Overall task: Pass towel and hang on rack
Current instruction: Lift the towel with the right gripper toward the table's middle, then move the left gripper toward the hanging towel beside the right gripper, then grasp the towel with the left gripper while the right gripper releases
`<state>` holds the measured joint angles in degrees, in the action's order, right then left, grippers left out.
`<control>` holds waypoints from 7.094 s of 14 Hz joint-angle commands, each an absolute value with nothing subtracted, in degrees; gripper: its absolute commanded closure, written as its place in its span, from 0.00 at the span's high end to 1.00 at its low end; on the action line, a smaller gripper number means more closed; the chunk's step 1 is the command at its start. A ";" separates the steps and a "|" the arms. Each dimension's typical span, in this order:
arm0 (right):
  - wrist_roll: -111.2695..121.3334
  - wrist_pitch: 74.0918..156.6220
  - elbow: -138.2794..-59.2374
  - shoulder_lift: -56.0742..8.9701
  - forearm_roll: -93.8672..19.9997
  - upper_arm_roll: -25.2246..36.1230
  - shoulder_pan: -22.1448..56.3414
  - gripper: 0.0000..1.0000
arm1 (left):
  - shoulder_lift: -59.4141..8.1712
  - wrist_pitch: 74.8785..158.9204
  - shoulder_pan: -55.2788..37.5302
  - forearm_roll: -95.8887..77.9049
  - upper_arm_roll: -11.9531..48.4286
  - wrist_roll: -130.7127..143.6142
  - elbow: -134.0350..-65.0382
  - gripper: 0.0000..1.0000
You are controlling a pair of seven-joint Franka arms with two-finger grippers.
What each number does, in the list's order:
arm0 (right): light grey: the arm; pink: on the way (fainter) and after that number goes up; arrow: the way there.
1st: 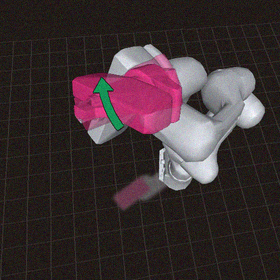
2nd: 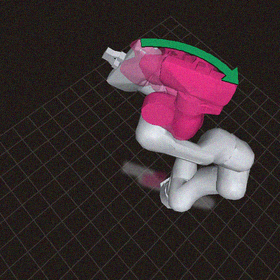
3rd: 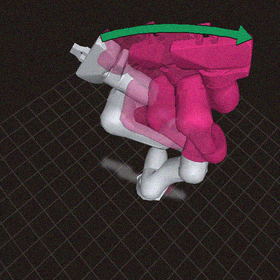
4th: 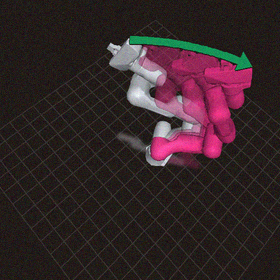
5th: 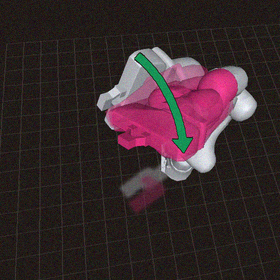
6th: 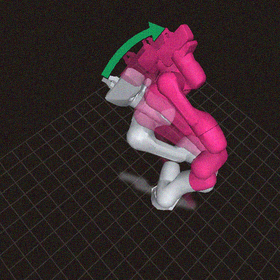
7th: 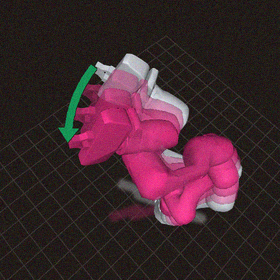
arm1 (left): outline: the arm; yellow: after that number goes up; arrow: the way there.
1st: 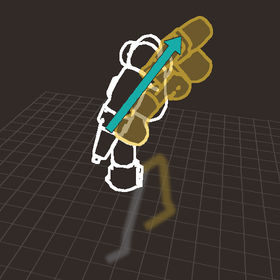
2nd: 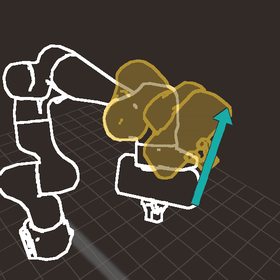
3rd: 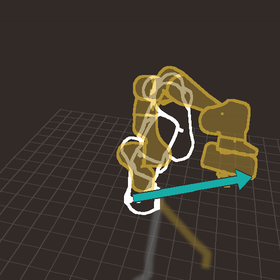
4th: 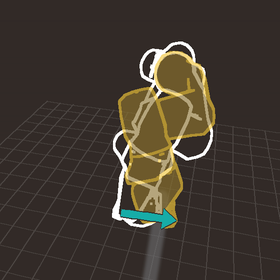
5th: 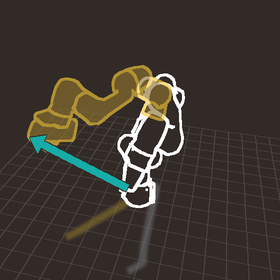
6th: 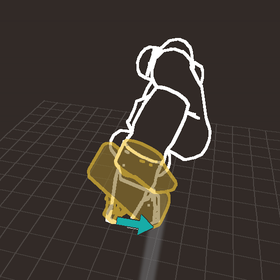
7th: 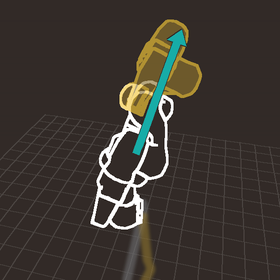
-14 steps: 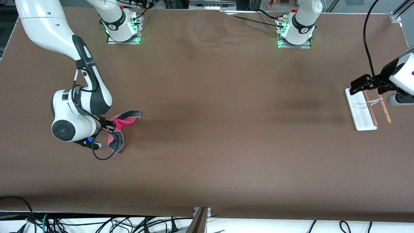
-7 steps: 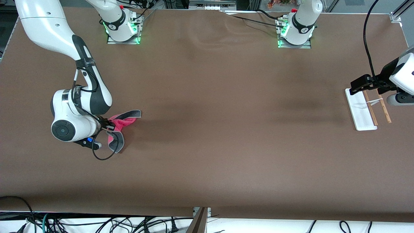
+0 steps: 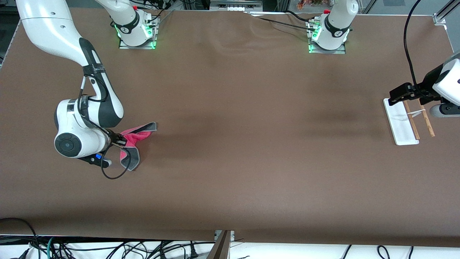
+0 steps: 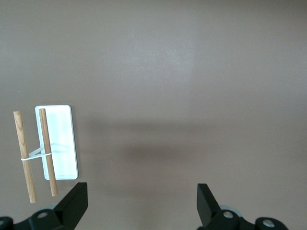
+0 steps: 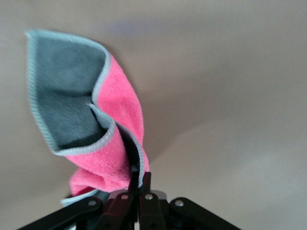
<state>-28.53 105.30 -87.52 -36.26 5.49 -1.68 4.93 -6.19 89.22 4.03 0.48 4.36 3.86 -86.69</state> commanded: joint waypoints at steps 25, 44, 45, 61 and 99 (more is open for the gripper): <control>-44.46 107.13 -59.77 -32.25 5.80 -20.04 27.85 0.00 | -6.77 87.98 4.31 1.41 4.22 3.16 -85.34 1.00; -49.56 118.04 -59.94 -35.33 5.89 -20.04 36.38 0.00 | -14.59 84.90 5.36 -3.76 4.75 -8.61 -84.55 1.00; -50.18 117.86 -59.94 -35.33 5.89 -20.04 36.39 0.00 | -14.68 85.08 5.27 -5.61 4.75 -10.61 -84.72 1.00; -50.19 118.04 -59.85 -35.16 5.89 -19.95 36.21 0.00 | -15.81 136.12 2.82 -43.77 21.79 -57.29 -115.22 1.00; -49.66 117.07 -59.85 -34.54 5.89 -19.78 34.89 1.00 | -17.05 138.87 1.05 -42.71 24.61 -61.95 -114.52 0.00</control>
